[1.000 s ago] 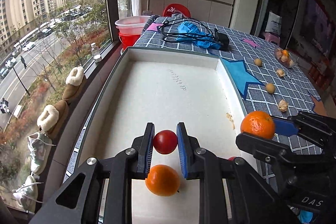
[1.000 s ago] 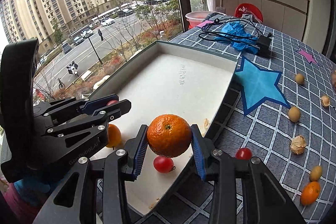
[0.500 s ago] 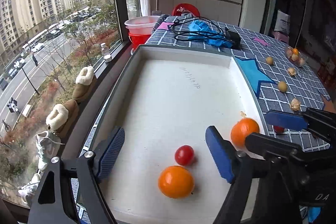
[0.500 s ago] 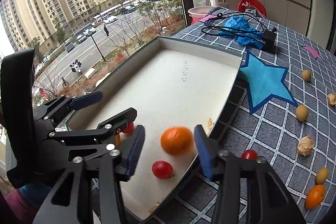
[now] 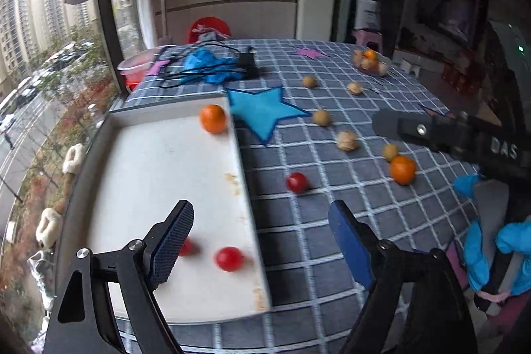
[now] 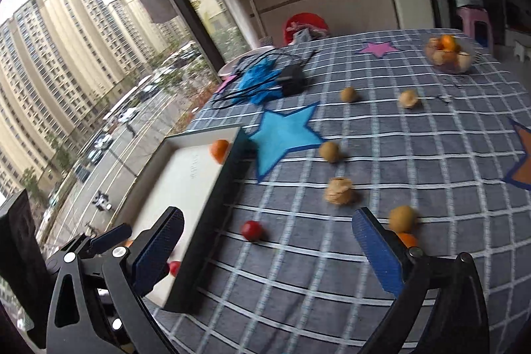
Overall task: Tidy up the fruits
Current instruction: 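Withdraw both tools from the tray back over the tablecloth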
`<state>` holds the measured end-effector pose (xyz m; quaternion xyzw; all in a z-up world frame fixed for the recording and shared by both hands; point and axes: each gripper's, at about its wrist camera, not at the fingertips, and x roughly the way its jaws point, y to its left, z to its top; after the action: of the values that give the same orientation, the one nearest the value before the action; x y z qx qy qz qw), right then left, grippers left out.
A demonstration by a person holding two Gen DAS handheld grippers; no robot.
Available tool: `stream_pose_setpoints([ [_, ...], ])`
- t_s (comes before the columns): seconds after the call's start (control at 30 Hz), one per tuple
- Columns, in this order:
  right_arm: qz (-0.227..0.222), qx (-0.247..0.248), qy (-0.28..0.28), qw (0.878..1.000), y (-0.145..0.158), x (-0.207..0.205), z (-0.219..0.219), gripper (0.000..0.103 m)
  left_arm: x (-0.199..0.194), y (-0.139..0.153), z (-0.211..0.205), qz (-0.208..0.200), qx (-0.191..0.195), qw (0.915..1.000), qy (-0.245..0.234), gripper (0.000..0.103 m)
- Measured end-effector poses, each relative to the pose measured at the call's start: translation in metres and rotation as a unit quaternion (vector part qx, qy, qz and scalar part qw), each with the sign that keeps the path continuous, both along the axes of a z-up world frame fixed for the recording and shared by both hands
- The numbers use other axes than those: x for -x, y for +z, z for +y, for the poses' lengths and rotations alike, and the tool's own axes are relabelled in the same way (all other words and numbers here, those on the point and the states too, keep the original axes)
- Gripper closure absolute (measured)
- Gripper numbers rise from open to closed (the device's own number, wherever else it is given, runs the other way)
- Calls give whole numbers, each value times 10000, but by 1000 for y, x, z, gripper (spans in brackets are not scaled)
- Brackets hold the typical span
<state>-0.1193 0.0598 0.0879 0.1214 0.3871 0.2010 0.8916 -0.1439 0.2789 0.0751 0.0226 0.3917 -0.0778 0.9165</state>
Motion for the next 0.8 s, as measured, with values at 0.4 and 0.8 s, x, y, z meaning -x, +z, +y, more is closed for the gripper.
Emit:
stream_pose_setpoints([
  [0.4, 543, 557, -1507, 9855, -45, 6, -153, 1, -37, -21, -102, 772, 115, 9959, -452, 15],
  [0.8, 635, 613, -2432, 9660, -56, 15, -228, 1, -97, -27, -228, 671, 104, 9965, -495, 15],
])
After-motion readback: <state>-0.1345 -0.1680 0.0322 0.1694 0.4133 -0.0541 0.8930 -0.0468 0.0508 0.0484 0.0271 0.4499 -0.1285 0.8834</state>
